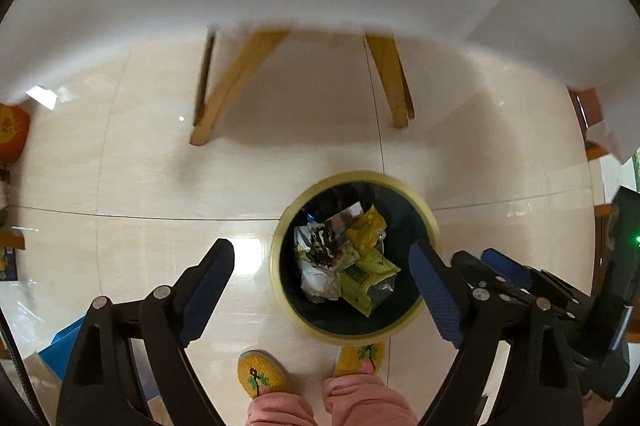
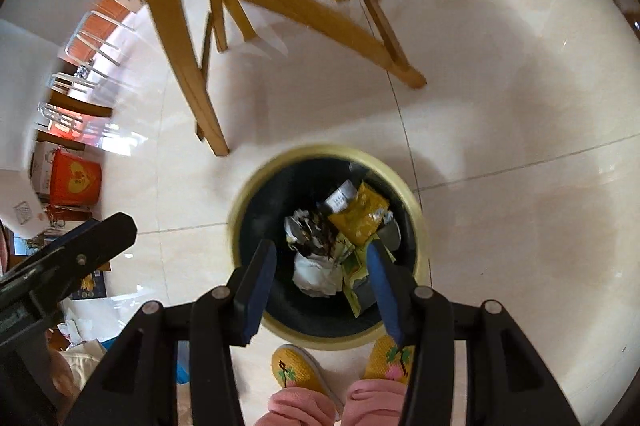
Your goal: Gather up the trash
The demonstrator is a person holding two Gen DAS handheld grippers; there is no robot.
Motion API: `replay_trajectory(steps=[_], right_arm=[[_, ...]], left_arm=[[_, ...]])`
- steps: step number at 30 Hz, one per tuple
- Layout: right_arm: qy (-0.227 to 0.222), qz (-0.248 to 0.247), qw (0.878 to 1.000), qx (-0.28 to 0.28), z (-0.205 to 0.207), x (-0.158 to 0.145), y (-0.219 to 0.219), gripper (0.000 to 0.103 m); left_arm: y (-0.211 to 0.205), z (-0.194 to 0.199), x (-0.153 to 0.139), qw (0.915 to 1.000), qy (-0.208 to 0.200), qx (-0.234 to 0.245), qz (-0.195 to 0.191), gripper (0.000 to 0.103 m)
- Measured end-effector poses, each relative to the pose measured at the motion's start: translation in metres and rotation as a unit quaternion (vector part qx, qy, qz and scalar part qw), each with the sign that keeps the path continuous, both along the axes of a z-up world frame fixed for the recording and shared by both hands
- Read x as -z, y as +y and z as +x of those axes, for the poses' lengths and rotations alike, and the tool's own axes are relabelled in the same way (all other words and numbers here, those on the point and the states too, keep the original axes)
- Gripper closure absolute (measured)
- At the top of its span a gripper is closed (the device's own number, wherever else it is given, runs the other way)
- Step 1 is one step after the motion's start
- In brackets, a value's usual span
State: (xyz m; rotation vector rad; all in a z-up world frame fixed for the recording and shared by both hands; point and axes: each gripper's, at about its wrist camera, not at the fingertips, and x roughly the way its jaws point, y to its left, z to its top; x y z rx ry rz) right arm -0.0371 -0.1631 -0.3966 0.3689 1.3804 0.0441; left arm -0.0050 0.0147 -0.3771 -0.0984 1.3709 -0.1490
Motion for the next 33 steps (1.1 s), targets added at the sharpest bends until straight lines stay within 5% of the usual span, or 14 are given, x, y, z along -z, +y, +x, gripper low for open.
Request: replay_trajectory(steps=[20,33], right_arm=[[-0.13,-0.034,0.99,-0.042,-0.004,-0.259,0.004,0.055],[-0.162,-0.032,0.984,-0.072,-0.003,-0.344,0.006,0.055]], left_arm=[[0.012,-0.031,-0.247,0.9937,-0.094,-0.058,0.018,0.015],[0.007,-0.045,-0.336,0.985,-0.149,-0.075,0.044,0.015]])
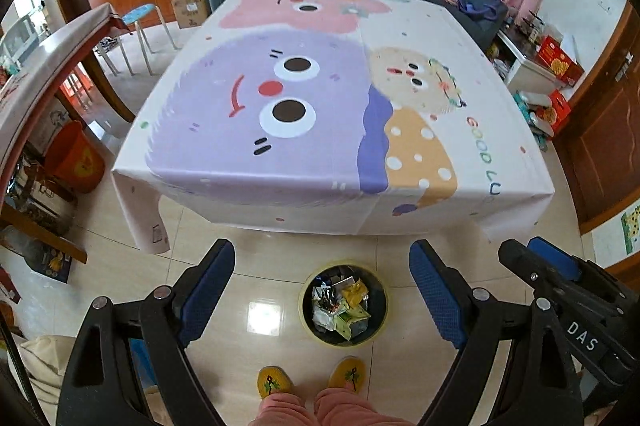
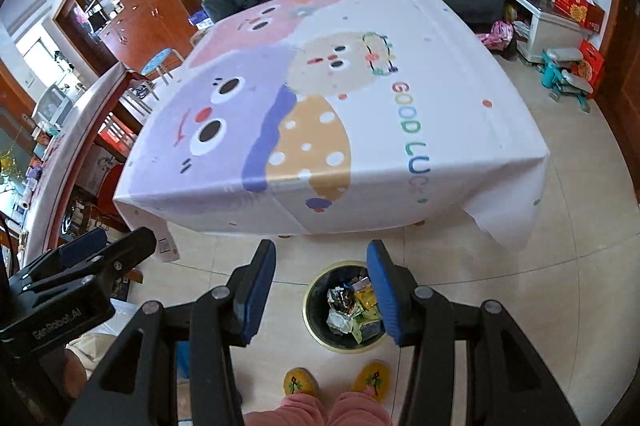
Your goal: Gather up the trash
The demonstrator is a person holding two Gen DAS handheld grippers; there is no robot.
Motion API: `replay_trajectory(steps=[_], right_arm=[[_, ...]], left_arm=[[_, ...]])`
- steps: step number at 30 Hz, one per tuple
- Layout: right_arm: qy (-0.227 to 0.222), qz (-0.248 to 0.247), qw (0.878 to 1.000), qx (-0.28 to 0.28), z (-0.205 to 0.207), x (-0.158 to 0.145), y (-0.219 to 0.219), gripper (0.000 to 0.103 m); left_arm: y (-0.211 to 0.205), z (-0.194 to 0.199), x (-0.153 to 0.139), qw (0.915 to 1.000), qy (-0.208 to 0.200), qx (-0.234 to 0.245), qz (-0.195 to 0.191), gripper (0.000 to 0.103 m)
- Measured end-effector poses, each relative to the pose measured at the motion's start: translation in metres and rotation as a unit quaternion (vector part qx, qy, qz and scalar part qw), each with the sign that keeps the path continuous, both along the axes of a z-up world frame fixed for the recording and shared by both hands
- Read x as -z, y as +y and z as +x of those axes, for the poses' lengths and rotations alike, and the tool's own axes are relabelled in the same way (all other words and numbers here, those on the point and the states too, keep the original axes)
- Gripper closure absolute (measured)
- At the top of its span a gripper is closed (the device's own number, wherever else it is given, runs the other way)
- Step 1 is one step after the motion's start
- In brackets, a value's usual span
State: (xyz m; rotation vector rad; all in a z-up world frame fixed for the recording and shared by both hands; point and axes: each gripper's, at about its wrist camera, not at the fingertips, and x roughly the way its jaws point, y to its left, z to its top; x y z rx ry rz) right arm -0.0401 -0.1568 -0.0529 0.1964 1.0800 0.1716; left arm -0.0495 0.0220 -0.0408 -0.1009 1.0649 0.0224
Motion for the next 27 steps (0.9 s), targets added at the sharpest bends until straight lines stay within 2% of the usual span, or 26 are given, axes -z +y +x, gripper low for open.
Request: replay_trajectory(steps=[12,27], right_arm=[[-0.026,0.016,1.0,-0.007,-0.003,-0.041,-0.004,0.055],[-0.051,0.001,0.999,-0.009,0.003,-0.057,-0.006,0.055]], left_arm=[[-0.024,-0.008,-0.03,0.9993,-0.029,0.011,0.021,0.015],[-0.028,-0.002,-0.043,0.999,-0.043,0.004,0.015,0.015]])
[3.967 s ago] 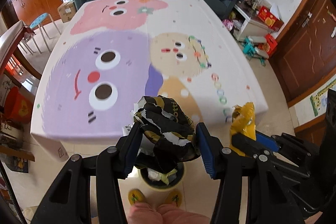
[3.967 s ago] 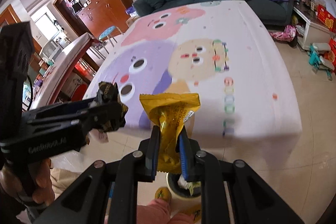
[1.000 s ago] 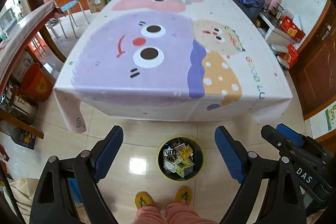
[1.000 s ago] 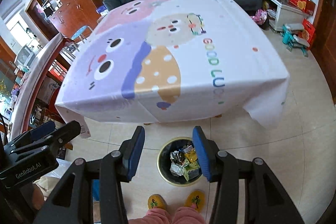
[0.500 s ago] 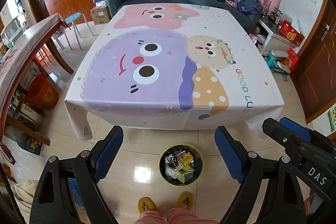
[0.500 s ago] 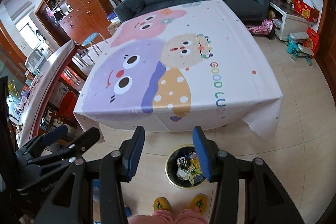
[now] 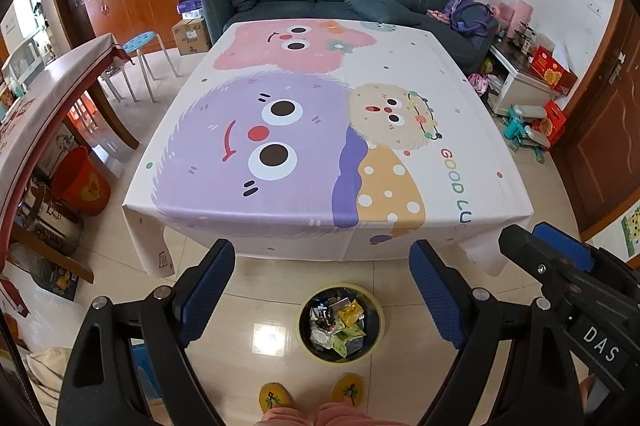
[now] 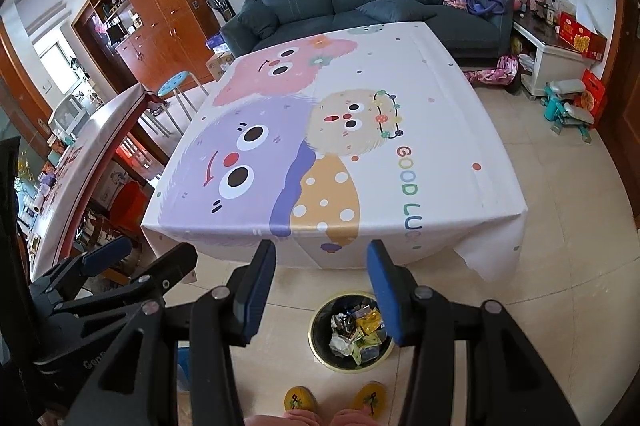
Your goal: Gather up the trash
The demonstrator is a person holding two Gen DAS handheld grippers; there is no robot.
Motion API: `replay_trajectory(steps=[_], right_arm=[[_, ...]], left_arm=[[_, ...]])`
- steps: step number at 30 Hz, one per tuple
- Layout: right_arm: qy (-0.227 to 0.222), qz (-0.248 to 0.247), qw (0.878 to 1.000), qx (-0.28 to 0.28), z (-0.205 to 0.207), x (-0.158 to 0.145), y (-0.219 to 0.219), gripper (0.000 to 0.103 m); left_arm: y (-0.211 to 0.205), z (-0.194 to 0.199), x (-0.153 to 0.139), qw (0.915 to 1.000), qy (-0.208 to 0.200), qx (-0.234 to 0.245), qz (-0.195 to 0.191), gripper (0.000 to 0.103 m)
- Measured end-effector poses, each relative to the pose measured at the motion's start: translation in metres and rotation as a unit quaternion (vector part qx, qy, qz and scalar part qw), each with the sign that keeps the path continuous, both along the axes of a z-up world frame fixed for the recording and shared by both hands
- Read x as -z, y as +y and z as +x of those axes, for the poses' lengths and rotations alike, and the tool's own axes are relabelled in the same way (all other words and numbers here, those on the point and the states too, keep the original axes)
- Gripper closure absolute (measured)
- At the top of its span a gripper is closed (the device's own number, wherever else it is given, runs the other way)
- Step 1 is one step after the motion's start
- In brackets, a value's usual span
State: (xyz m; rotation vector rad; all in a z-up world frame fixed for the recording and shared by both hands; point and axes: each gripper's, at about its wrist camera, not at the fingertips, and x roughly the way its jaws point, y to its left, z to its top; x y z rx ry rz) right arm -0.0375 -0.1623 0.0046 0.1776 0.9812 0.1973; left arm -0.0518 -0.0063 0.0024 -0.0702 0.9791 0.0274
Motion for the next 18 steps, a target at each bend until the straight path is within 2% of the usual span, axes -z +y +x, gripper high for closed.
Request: replay_trajectory(steps=[18], right_arm=[[-0.003,-0.013,1.0,-0.012,0.003,-0.0034,0.0029,0.055]], left_arm=[[0.0005,0.0043,-0.0026,1.0,-0.005,-0.007,-0.005,0.015]])
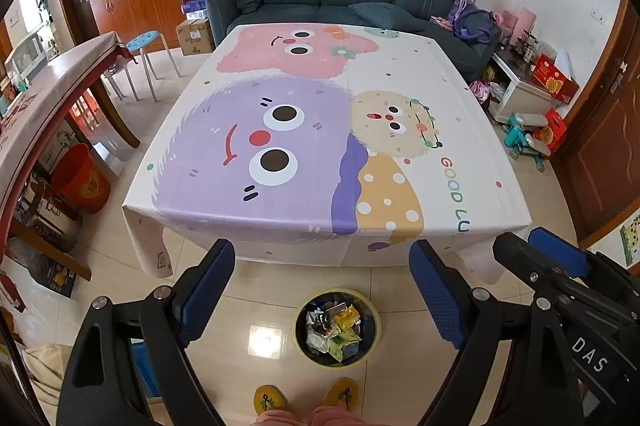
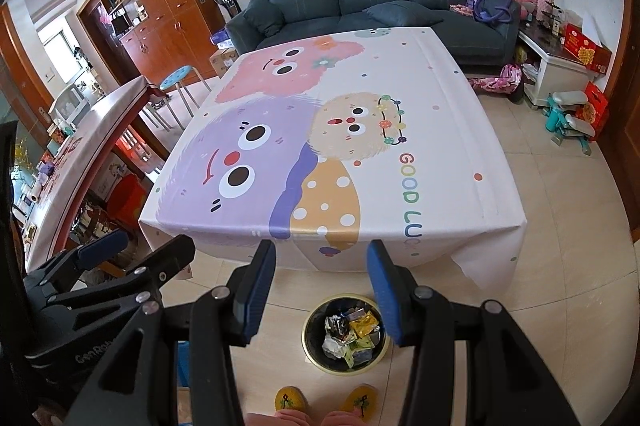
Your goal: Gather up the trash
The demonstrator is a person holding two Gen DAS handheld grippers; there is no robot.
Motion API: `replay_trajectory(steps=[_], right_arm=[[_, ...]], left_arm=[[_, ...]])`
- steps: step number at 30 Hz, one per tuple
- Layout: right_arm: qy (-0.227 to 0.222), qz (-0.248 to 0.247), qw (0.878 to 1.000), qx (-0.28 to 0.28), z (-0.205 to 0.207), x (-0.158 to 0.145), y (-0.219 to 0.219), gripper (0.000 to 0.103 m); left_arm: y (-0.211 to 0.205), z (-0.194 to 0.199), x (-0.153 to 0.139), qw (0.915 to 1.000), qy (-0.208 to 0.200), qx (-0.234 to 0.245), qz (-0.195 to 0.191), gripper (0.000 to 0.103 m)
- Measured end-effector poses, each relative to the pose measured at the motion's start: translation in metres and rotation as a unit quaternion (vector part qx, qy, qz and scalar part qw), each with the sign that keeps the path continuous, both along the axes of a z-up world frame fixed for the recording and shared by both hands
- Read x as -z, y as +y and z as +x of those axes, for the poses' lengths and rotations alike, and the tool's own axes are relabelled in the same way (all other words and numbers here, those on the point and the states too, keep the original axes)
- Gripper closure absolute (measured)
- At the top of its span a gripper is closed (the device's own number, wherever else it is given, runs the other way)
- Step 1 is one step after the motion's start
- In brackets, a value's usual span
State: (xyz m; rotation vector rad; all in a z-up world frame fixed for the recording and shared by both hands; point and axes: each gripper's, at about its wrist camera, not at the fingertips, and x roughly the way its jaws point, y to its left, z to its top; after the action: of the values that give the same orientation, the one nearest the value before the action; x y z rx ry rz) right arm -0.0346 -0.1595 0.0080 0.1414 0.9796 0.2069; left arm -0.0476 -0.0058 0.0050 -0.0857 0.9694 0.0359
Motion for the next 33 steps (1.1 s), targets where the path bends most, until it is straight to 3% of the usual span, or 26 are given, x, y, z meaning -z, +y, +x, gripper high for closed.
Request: replay_trajectory(steps=[33], right_arm=[[-0.001,0.001,1.0,0.0,0.0028,-0.0015,0.0,0.055]], left_arm=[[-0.0004,0.0061,-0.003,1.0,-0.004,-0.004,0.006,0.015]])
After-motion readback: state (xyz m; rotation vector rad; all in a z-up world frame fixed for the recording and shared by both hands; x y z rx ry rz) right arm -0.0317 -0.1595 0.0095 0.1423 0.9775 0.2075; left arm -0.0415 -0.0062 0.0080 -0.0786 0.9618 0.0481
